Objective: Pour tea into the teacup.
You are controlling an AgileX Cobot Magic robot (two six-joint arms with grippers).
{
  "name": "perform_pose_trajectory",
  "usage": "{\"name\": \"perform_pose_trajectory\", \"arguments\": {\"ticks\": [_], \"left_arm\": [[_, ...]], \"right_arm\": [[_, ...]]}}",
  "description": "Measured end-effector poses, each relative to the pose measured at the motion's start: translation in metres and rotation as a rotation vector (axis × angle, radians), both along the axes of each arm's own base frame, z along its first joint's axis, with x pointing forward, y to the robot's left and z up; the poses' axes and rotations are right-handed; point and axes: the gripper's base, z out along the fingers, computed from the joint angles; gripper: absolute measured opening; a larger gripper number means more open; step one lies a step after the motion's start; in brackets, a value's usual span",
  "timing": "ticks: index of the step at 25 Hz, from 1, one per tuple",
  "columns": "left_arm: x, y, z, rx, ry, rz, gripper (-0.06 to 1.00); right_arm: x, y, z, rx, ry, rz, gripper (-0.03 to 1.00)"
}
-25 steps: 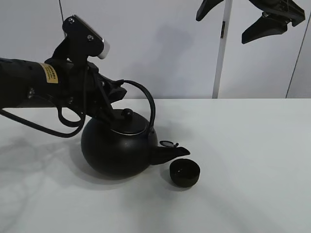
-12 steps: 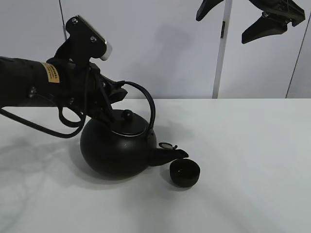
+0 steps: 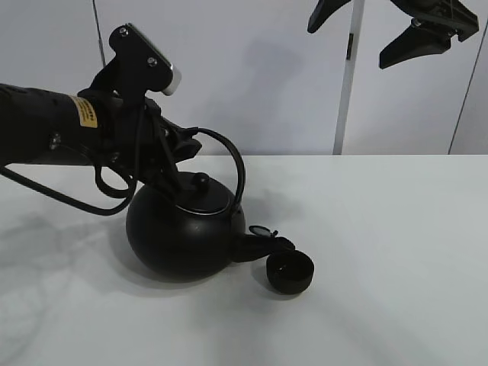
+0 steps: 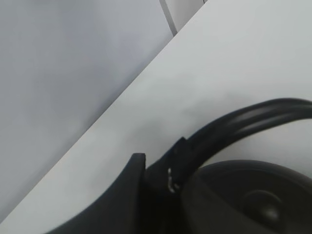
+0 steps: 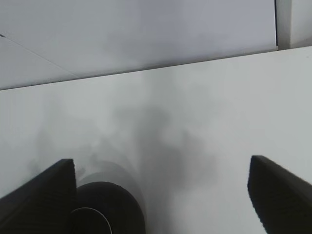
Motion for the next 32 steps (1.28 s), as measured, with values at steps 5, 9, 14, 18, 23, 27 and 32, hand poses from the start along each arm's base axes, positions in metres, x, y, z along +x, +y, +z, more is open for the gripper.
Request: {"name": "perform_pose_trajectory", "arguments": {"ticks": [5,9,14,18,23,27,32], "left_arm": [[0.0002,-0.0001,0.0003,0.008,-0.008,-0.005,0.11],[0.0002,-0.0001,0.0003,0.013,-0.011,-0.007,0.11],[0.0002,-0.0001,0.0002,0.016,-0.012,-0.008,0.11],[0.0002,-0.0001,0.0002,0.021,-0.016,-0.011,0.11],[0.0002,-0.0001,0.0002,0.022,-0.017,-0.011,0.11],[0.0004,-0.0002,0.0004,0.029,-0.022,-0.014,0.11],[0.0004,-0.0002,0.0004,0.031,-0.024,-0.016,0.11]], "right_arm": [[0.0000,0.0000,0.0000,0.000,0.000,0.000,0.66],[0.0000,0.0000,0.0000,0.000,0.000,0.000,0.66],[0.0000,0.0000,0.0000,0.000,0.000,0.000,0.66],[0.0000,0.0000,0.0000,0.000,0.000,0.000,0.66],[0.0000,0.0000,0.0000,0.000,0.000,0.000,0.66],[0.0000,0.0000,0.0000,0.000,0.000,0.000,0.66],[0.0000,0.0000,0.0000,0.000,0.000,0.000,0.66]]}}
